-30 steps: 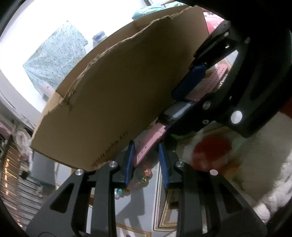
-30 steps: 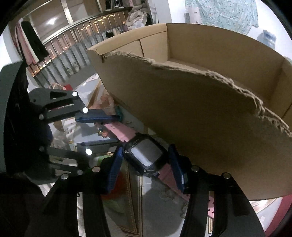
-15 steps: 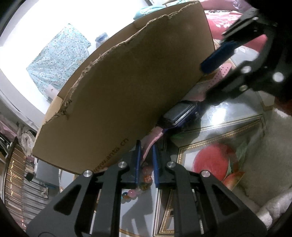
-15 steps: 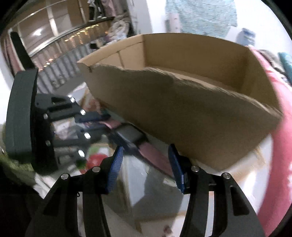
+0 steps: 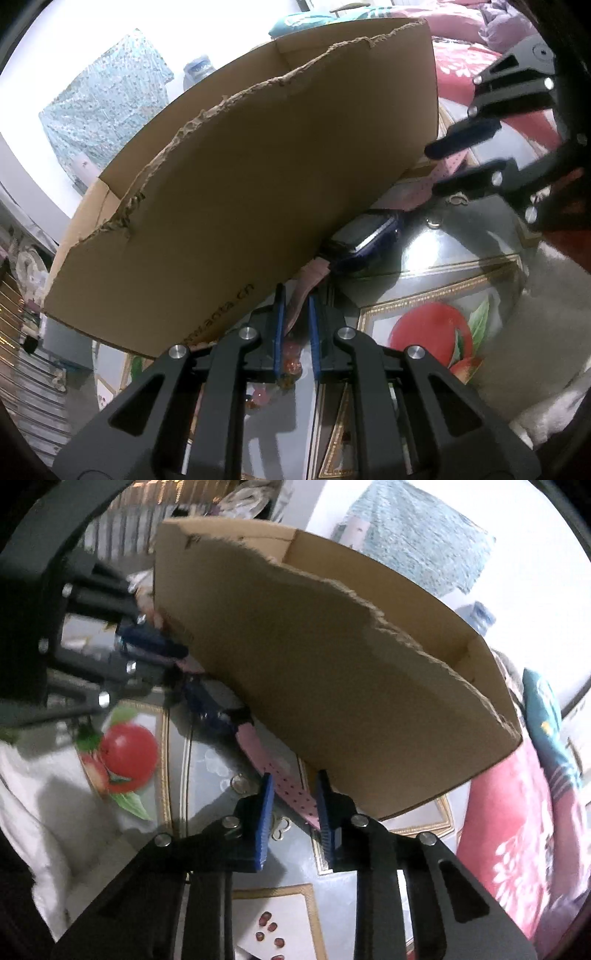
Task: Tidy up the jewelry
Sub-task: 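Grasp the watch strap with the left gripper while the right gripper holds the watch, then lift the watch with both grippers and carry it over the box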
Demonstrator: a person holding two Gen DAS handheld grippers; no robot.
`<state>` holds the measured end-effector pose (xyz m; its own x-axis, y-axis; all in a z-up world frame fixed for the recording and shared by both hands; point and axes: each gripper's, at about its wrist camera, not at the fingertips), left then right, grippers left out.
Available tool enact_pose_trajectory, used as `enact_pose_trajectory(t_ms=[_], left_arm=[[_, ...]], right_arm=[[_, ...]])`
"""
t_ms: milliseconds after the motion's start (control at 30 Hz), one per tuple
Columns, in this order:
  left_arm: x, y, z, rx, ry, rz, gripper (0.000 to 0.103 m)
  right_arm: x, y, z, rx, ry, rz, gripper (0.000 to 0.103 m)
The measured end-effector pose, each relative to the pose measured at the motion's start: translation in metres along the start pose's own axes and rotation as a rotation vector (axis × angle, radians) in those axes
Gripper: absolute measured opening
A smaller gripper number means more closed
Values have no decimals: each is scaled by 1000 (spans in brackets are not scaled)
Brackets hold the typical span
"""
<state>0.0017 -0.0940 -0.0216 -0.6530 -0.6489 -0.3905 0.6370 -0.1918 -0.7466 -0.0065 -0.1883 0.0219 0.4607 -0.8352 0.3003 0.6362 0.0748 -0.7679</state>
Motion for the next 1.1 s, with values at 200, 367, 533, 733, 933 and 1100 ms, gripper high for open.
enact_pose_trajectory(t_ms=[200,367,533,733,933,1100], left_arm=[[-9,4,3,0,-23,-35,11],[-30,11,7,-1,-50,-71,11],[-45,15,8,-4,-112,-144,11],[-53,20,7,0,-121,-160,11],[-36,10,0,27,-104,-101,6],[-27,-1,1,55,-74,-54,2]], right_arm=[[-8,4,-1,-23,-72,-13,17],[-12,5,-4,-36,-127,-32,17],[-16,1,-5,-37,-143,-30,16],[-21,4,0,-35,-146,-45,16],[-27,-2,1,7,-139,-90,6],[-33,-10,1,47,-137,-146,5]])
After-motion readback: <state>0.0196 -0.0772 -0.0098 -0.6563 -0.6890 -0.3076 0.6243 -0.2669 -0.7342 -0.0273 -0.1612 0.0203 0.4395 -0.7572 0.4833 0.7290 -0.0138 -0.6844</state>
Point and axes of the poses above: each gripper's, at about its wrist camera, not at the fingertips, and y roughly the way its jaws point, x to its right, z to its top, and after that the axes turned 3 degrees about y, right-handed
